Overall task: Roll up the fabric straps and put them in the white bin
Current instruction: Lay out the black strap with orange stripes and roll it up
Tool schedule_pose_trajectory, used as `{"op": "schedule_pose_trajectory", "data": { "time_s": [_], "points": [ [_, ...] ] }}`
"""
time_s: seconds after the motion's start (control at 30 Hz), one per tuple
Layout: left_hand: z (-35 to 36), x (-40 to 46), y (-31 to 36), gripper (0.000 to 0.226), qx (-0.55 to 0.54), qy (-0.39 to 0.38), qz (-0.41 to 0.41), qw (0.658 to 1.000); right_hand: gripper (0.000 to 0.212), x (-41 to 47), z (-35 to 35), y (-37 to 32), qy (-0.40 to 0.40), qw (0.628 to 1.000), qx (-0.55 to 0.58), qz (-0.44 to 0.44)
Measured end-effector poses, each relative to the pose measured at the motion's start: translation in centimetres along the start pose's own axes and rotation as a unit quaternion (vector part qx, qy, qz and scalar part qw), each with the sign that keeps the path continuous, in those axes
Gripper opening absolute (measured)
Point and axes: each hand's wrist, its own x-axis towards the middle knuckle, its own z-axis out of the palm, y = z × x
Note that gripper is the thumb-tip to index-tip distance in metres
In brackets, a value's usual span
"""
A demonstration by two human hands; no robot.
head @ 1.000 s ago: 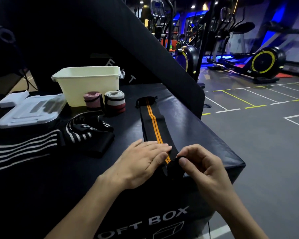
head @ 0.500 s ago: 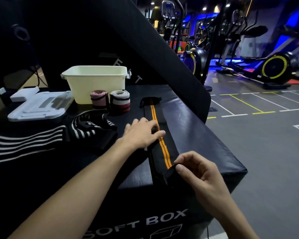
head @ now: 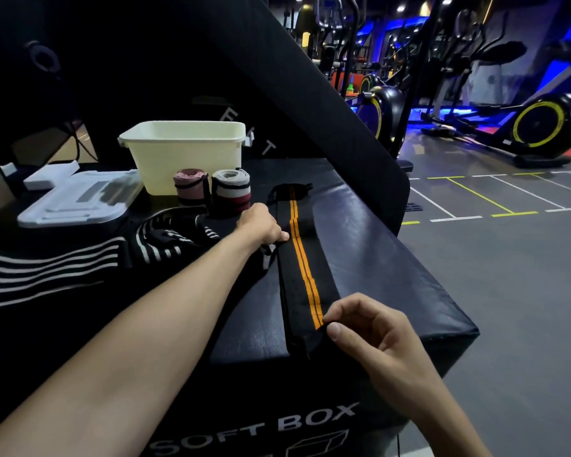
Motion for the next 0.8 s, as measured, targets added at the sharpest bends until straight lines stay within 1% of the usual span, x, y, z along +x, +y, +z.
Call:
{"op": "schedule_pose_trajectory", "data": {
  "time_s": [0.03,0.1,0.17,0.23,0.3,0.4,0.53,0.63,0.7,0.8],
  "points": [
    [-0.1,0.1,0.0,0.048,-0.005,0.001,-0.003,1.000,0.008,-0.1,0.0,-0.1,-0.003,1.000,-0.007,-0.001],
    [-0.2,0.3,0.1,0.052,0.003,-0.005,-0.004,1.000,0.005,-0.1,0.0,0.0,-0.002,1.000,-0.024,-0.004],
    [-0.5,0.3,0.3,0.057,0.036,-0.016,0.005,0.999,0.007,0.0,0.1,0.1,0.001,0.999,-0.037,-0.005],
    [-0.8,0.1,0.7,0.054,0.080,-0.023,0.015,0.996,0.008,0.0,0.1,0.3,0.005,0.999,-0.038,-0.005],
    [-1.3,0.2,1.0,0.054,0.103,-0.041,0.007,0.994,0.007,0.0,0.1,0.3,0.000,1.000,-0.030,-0.003],
    [-1.7,-0.2,1.1,0.053,0.078,-0.061,-0.013,0.995,0.008,-0.1,-0.1,0.1,-0.010,1.000,-0.021,-0.001],
    [-0.8,0.0,1.0,0.038,0.021,-0.041,-0.008,0.999,0.008,0.0,-0.2,-0.1,-0.008,1.000,-0.029,-0.004],
    [-0.8,0.2,1.1,0.033,0.033,-0.066,-0.010,0.997,0.008,0.0,-0.3,-0.2,-0.014,0.999,-0.034,-0.004],
    [-1.2,0.2,1.0,0.035,0.045,-0.092,-0.010,0.995,0.008,0.1,-0.4,-0.1,-0.020,0.999,-0.033,0.001],
    [-1.5,0.6,0.5,0.037,0.032,-0.110,-0.014,0.993,0.007,0.2,-0.5,-0.1,-0.028,0.999,-0.027,0.010]
  ]
}}
